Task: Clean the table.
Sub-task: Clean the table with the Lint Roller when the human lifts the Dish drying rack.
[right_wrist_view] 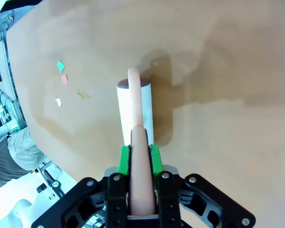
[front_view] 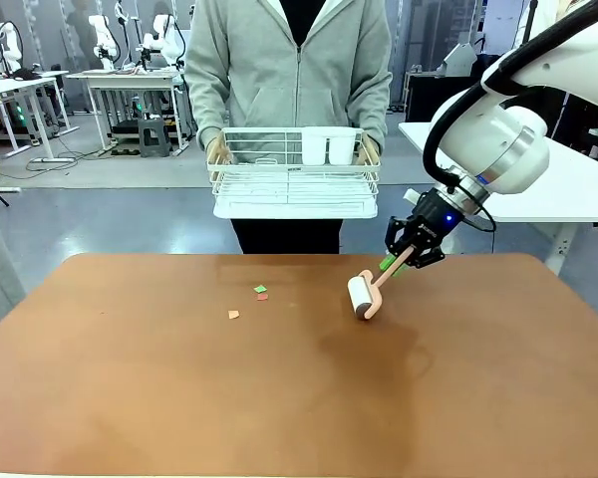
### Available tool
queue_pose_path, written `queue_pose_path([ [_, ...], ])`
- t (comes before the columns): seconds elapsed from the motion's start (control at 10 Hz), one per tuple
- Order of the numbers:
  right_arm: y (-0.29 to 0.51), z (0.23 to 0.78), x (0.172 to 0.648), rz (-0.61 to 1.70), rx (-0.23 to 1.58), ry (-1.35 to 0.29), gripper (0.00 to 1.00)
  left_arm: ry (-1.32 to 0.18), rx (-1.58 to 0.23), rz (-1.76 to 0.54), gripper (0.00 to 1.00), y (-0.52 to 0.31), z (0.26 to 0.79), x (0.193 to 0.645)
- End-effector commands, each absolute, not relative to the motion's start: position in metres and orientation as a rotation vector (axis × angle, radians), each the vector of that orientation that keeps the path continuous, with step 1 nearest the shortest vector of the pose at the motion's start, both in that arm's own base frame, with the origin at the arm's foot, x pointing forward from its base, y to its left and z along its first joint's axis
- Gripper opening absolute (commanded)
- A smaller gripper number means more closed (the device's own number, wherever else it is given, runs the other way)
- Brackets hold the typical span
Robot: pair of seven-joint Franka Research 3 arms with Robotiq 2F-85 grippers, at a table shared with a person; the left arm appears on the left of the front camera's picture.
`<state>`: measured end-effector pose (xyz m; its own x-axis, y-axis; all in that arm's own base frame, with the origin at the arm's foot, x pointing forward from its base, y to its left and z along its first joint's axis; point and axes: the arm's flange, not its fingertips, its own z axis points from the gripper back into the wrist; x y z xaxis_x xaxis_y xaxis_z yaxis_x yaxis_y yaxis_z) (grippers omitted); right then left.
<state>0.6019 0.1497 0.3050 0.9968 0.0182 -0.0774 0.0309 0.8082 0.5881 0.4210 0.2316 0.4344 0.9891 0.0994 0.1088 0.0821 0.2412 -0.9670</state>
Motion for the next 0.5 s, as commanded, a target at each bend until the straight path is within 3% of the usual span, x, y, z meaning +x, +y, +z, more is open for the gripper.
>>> queue_pose_path([
  [0.0, 0.18, 0.279, 0.608, -0.041, 0.614, 0.149, 0.22, -0.159, -1.319, 0.008, 1.0, 0.233, 0.435, 0.419],
  [0.4, 0.28, 0.254, 0.604, -0.027, 0.673, 0.231, 0.22, -0.159, -1.319, 0.008, 1.0, 0.233, 0.435, 0.419],
])
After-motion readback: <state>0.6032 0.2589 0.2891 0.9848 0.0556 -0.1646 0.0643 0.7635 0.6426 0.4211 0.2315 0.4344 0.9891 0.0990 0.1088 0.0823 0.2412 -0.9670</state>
